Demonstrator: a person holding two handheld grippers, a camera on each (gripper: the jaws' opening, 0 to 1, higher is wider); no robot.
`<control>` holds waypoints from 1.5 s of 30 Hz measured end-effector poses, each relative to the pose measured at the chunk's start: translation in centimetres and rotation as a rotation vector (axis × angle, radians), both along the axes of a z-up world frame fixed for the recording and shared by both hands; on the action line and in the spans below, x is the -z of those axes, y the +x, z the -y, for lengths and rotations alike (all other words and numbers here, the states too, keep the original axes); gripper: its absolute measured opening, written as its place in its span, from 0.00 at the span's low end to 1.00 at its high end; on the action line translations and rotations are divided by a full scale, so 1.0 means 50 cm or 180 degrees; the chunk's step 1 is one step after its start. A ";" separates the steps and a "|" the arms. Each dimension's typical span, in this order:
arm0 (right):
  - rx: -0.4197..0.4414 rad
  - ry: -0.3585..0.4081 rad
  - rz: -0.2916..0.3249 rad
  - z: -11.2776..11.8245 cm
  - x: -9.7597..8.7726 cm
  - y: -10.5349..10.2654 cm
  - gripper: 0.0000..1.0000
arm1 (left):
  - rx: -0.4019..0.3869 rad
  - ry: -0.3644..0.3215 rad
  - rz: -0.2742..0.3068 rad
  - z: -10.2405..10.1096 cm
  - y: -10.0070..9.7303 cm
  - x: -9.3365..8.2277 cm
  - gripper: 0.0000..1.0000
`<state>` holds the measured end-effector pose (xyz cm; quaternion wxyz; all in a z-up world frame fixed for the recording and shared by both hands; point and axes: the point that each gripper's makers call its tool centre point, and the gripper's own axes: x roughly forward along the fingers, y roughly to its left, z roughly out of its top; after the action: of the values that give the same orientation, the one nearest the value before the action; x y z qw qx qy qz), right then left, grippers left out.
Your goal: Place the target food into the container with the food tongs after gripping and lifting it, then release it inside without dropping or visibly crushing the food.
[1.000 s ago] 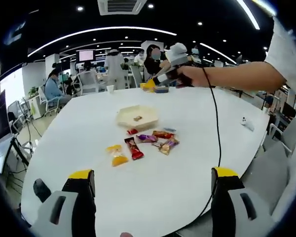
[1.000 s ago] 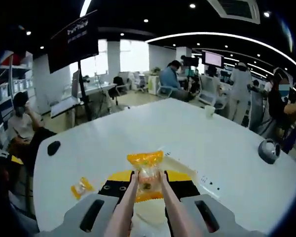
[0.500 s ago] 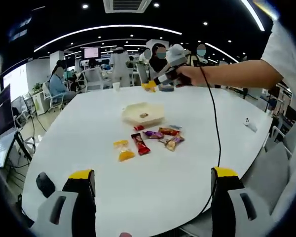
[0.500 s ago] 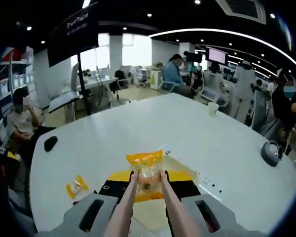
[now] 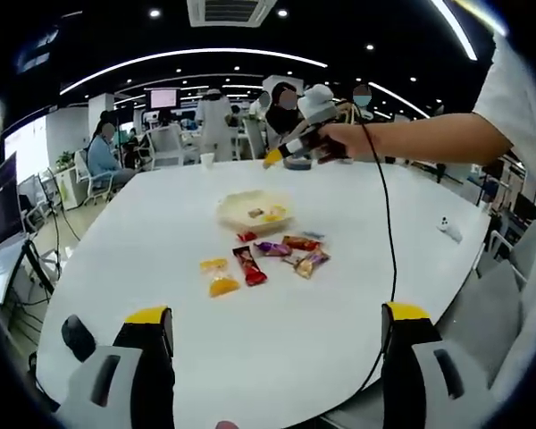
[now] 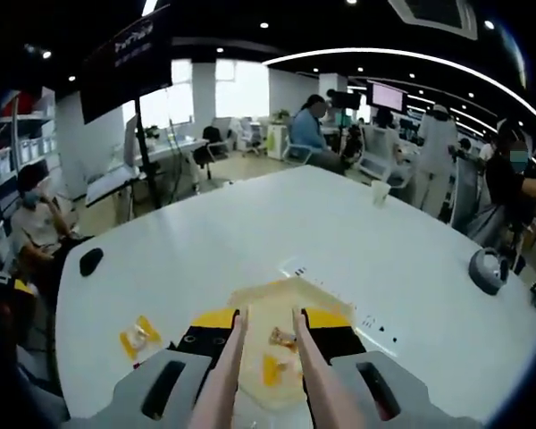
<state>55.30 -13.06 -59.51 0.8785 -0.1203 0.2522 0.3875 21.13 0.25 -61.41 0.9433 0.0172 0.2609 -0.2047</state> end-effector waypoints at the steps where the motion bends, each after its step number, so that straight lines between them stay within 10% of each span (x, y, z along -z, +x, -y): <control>1: -0.0001 -0.0016 0.0012 0.002 0.000 0.000 0.26 | 0.0001 0.0000 0.0002 0.000 0.000 0.000 0.97; 24: 0.0241 0.0239 0.0152 0.067 -0.097 -0.111 0.26 | 0.0240 0.0109 0.0065 0.032 -0.019 -0.042 0.98; 45: 0.0390 0.0239 0.0417 0.118 -0.125 -0.329 0.26 | 0.0745 0.0059 0.0123 0.064 -0.028 -0.055 0.99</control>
<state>38.83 -18.96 -53.27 0.9191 -0.0968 0.1864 0.3335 19.74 -2.94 -58.67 0.9176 0.0602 0.2408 -0.3106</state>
